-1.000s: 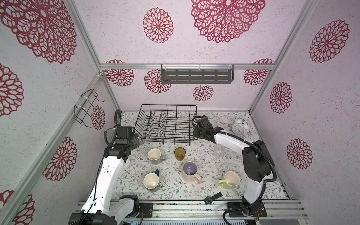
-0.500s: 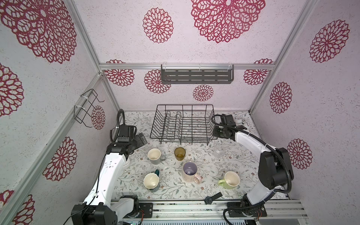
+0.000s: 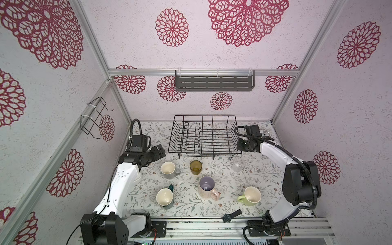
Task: Load cups into a dish rack
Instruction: Move the dish rack to the top-center of the table, then pick up the cup from the middle-left of the table.
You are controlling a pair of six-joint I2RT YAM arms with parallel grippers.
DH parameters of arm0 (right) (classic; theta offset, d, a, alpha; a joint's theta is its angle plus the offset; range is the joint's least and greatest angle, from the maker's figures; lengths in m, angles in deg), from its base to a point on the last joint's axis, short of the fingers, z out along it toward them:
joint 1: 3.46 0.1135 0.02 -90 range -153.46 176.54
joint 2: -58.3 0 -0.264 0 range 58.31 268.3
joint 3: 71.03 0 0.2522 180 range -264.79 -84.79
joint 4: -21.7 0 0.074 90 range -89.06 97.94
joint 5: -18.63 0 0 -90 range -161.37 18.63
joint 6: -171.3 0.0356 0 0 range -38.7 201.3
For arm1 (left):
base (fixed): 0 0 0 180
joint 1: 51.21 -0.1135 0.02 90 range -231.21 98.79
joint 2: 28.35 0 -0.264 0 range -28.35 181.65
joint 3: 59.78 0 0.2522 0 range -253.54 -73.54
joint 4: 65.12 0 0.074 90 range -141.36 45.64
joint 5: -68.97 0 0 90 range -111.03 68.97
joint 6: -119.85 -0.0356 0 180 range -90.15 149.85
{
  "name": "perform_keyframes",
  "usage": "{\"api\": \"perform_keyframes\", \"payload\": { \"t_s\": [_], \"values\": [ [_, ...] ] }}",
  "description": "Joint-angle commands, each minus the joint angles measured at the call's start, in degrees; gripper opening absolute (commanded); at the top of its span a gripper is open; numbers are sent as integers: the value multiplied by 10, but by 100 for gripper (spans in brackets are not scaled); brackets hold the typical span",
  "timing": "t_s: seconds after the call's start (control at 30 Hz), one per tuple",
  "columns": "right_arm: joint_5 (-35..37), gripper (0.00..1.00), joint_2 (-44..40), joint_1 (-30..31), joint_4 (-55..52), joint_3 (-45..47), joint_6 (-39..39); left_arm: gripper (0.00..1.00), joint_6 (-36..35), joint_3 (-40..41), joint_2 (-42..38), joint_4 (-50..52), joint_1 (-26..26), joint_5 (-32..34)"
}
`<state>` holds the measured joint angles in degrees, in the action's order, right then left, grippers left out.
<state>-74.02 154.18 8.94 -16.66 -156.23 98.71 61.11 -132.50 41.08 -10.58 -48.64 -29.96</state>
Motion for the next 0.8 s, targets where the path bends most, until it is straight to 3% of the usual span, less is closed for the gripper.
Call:
{"api": "perform_keyframes", "payload": {
  "t_s": [0.0,0.37,0.63,0.77],
  "values": [
    [40,22,-18,-4,-22,-12,-30,97,-11,-1,-5,-28,6,-36],
    [45,48,-82,27,-53,-25,-30,97,-52,-11,-54,-15,49,-72],
    [-13,52,-157,133,-59,8,-22,97,-54,2,-71,40,111,-96],
    [-63,52,-178,174,-47,40,-11,97,-41,-7,-67,101,124,-16]
  ]
}}
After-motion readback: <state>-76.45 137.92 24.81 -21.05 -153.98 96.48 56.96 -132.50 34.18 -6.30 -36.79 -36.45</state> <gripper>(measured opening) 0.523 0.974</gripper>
